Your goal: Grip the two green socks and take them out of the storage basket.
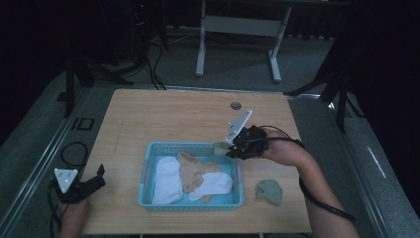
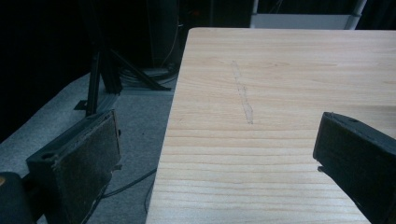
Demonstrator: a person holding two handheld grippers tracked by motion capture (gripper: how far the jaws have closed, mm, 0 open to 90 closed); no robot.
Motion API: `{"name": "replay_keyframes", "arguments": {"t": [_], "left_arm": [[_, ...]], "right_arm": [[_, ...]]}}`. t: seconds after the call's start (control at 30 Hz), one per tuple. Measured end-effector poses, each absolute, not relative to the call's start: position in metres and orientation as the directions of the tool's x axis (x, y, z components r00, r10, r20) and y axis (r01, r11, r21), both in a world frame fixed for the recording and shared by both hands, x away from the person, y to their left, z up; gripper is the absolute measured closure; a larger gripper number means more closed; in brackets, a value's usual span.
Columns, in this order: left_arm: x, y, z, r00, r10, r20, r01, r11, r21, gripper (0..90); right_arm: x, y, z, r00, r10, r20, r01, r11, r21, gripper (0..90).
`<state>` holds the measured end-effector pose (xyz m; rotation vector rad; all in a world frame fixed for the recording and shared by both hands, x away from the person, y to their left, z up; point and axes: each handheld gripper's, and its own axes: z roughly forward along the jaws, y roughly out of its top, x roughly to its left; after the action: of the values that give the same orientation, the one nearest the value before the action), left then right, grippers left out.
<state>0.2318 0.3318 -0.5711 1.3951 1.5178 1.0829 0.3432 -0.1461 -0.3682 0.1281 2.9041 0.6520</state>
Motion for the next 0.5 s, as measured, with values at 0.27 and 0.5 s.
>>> {"name": "replay_keyframes", "arguments": {"t": [0.27, 0.5], "left_arm": [[0.232, 0.332, -0.571, -0.081, 0.997, -0.002, 0.322, 0.028, 0.946, 0.3], [0.232, 0.332, -0.571, -0.080, 0.997, 0.000, 0.322, 0.026, 0.946, 0.3]], "right_arm": [[0.345, -0.172, -0.365, -0.975, 0.165, -0.149, 0.085, 0.896, 0.437, 83.9], [0.350, -0.198, -0.370, -0.964, 0.223, -0.148, 0.136, 0.885, 0.445, 83.8]]}}
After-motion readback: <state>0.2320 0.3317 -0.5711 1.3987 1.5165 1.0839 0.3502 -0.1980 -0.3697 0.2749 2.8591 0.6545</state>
